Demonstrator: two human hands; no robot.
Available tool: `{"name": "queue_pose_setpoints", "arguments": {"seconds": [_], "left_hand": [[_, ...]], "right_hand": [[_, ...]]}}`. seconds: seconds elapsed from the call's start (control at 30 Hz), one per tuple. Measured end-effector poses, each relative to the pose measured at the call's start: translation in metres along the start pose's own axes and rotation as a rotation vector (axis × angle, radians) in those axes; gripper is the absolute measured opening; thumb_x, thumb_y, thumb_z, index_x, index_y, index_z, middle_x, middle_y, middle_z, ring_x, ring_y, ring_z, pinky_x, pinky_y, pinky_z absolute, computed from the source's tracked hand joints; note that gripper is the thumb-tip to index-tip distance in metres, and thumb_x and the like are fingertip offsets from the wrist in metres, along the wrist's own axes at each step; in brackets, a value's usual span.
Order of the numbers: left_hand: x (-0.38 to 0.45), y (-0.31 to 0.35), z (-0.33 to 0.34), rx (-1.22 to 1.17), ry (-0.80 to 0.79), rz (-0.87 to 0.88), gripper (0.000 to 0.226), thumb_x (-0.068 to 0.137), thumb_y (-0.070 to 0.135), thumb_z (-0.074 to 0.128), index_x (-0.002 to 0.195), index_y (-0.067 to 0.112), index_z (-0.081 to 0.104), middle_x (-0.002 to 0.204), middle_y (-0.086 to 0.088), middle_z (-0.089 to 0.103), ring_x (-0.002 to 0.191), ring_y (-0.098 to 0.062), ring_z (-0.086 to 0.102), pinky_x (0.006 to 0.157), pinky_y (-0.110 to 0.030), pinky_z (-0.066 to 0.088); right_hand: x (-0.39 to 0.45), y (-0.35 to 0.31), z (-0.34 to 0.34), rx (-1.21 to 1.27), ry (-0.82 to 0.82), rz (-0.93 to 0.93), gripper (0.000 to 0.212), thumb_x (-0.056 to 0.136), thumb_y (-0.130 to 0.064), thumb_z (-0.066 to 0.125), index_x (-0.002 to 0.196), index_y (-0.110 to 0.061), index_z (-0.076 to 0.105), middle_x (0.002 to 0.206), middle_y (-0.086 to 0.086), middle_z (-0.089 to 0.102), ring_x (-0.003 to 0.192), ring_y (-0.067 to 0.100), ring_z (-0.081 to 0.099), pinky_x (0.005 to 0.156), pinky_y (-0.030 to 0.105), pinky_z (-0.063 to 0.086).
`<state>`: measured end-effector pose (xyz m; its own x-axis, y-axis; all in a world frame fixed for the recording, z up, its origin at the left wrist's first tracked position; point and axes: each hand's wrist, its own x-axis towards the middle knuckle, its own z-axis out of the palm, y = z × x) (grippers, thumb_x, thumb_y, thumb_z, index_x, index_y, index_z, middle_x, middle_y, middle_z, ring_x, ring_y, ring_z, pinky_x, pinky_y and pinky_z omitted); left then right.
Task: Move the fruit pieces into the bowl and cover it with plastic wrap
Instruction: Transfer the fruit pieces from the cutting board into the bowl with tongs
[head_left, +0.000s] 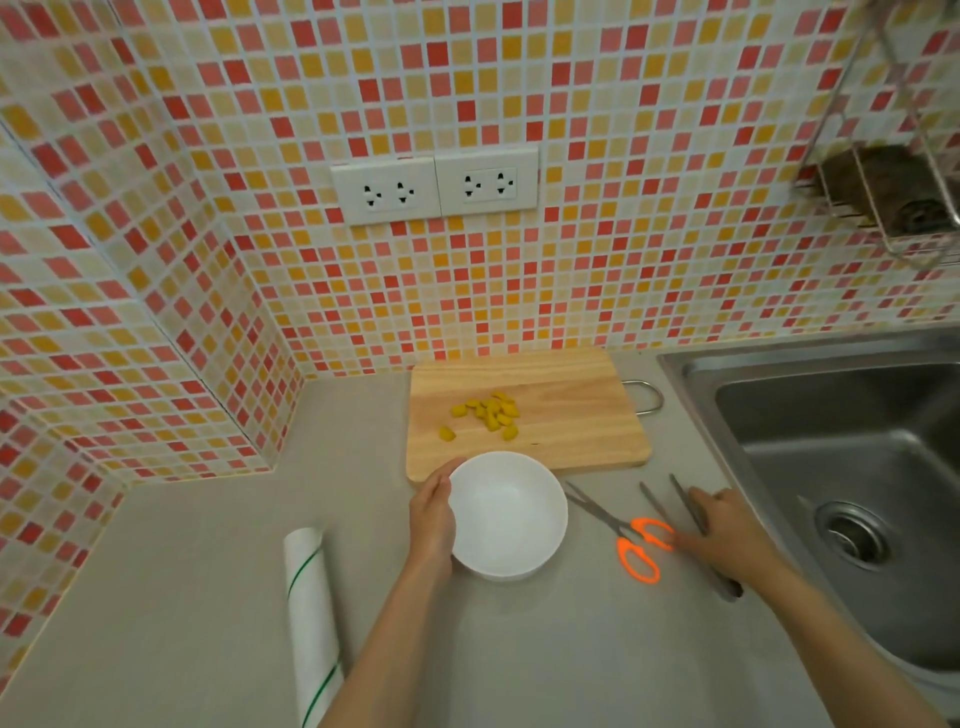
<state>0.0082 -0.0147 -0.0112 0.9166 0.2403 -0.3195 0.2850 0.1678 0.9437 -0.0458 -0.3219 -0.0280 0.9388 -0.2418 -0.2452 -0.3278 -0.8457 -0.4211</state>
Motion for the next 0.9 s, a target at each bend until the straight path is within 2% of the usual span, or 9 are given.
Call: {"name": "queue_pose_setpoints", "arguments": {"seconds": [0.1,0.23,0.33,0.43,0.53,0.6,0.67,0.77,0.9], "left_hand": [[0.001,-0.001,-0.002,-0.010,0.001,-0.019,0.030,0.093,0.002,0.039,0.103,0.011,0.066,0.111,-0.010,0.063,0.103,-0.027,0.057,0.091,-0.040,0.045],[0.002,0.001,-0.002,-0.006,-0.002,-0.021,0.030,0.094,0.004,0.039,0.102,0.012,0.067,0.109,-0.008,0.064,0.102,-0.027,0.058,0.091,-0.040,0.046],[0.001,0.003,-0.001,-0.008,-0.003,-0.037,0.032,0.094,0.003,0.038,0.103,0.011,0.067,0.108,-0.007,0.064,0.102,-0.027,0.058,0.091,-0.040,0.046],[0.002,0.003,-0.001,-0.021,0.002,-0.044,0.031,0.095,0.005,0.038,0.105,0.010,0.067,0.106,-0.005,0.065,0.100,-0.026,0.059,0.090,-0.040,0.046],[0.003,0.005,-0.001,-0.026,-0.004,-0.053,0.031,0.095,0.005,0.039,0.105,0.011,0.067,0.099,0.000,0.066,0.090,-0.020,0.061,0.076,-0.032,0.050],[0.003,0.007,-0.001,-0.027,-0.011,-0.054,0.030,0.094,0.005,0.039,0.103,0.012,0.067,0.095,0.005,0.066,0.083,-0.012,0.062,0.066,-0.026,0.049],[0.003,0.006,-0.002,-0.029,-0.016,-0.051,0.030,0.094,0.005,0.040,0.100,0.014,0.067,0.094,0.007,0.067,0.084,-0.011,0.063,0.065,-0.025,0.049],[0.004,0.007,-0.001,-0.035,-0.019,-0.058,0.031,0.094,0.004,0.039,0.100,0.014,0.068,0.100,0.001,0.067,0.096,-0.023,0.062,0.078,-0.032,0.050],[0.004,0.007,-0.002,-0.046,-0.019,-0.077,0.030,0.094,0.004,0.041,0.099,0.014,0.069,0.105,-0.005,0.068,0.100,-0.028,0.061,0.085,-0.040,0.050]], "right_hand": [[0.003,-0.004,0.003,0.054,0.052,0.010,0.037,0.073,-0.027,0.072,0.059,-0.027,0.037,0.067,0.001,0.041,0.069,0.028,0.051,0.052,0.029,0.029],[0.007,-0.004,0.004,0.090,0.141,0.029,0.032,0.073,-0.022,0.073,0.055,-0.022,0.046,0.065,0.005,0.047,0.061,0.022,0.047,0.048,0.027,0.027],[0.013,-0.004,-0.002,0.133,0.174,0.056,0.011,0.072,-0.011,0.075,0.075,-0.004,0.068,0.075,0.019,0.062,0.070,0.033,0.057,0.058,0.034,0.039],[0.021,-0.012,-0.009,0.250,0.270,0.033,0.019,0.073,-0.005,0.074,0.089,0.004,0.070,0.076,0.025,0.066,0.070,0.037,0.060,0.061,0.035,0.044],[0.033,-0.046,-0.015,0.523,0.249,-0.031,0.024,0.082,-0.011,0.068,0.106,-0.008,0.068,0.074,0.012,0.062,0.071,0.026,0.058,0.062,0.019,0.044],[0.043,-0.077,-0.013,0.576,0.188,-0.080,0.033,0.087,-0.022,0.062,0.120,-0.022,0.061,0.079,0.005,0.063,0.075,0.023,0.060,0.068,0.027,0.046],[0.053,-0.108,-0.006,0.488,0.137,-0.219,0.038,0.090,-0.029,0.056,0.128,-0.030,0.054,0.089,0.002,0.067,0.079,0.023,0.062,0.070,0.030,0.047],[0.075,-0.144,0.012,0.153,0.077,-0.351,0.045,0.093,-0.032,0.049,0.137,-0.026,0.045,0.121,0.008,0.063,0.107,0.031,0.059,0.082,0.038,0.047],[0.100,-0.162,0.025,-0.121,0.090,-0.290,0.035,0.093,-0.034,0.046,0.123,-0.018,0.056,0.113,0.013,0.064,0.103,0.034,0.059,0.072,0.037,0.045]]}}
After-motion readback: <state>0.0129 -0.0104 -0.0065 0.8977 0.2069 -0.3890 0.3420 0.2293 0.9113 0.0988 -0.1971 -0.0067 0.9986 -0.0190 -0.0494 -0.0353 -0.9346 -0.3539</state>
